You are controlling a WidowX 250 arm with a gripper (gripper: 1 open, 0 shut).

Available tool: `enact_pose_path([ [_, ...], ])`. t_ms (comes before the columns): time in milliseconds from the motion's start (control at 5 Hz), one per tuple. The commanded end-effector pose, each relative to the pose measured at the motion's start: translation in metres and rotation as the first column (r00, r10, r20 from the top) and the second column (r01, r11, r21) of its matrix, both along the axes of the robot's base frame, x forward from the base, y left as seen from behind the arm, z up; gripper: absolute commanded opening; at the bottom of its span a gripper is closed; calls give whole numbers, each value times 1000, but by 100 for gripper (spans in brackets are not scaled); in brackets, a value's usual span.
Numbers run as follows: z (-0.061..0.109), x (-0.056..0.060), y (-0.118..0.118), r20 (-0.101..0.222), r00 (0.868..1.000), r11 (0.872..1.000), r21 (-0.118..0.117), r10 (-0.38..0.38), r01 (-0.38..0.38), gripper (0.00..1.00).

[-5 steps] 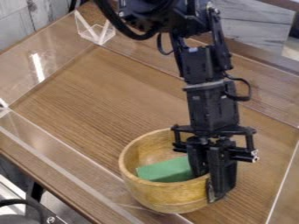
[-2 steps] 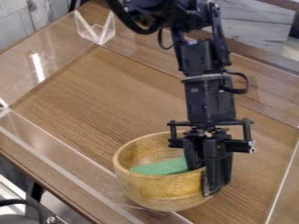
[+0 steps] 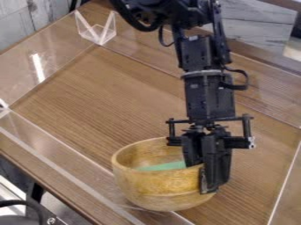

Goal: Remove the green block from inside the brown bowl and put it on the table

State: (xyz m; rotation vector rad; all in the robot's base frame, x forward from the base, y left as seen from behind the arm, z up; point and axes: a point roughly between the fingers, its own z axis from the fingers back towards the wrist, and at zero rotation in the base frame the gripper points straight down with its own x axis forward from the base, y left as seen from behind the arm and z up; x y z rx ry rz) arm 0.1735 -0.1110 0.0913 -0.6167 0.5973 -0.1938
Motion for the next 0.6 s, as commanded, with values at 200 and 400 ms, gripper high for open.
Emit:
enact_pose_path([
  [200, 15, -1, 3, -41, 999, 1000, 3, 6, -6, 0],
  [400, 18, 0, 3, -53, 999, 1000, -4, 1, -2, 0],
])
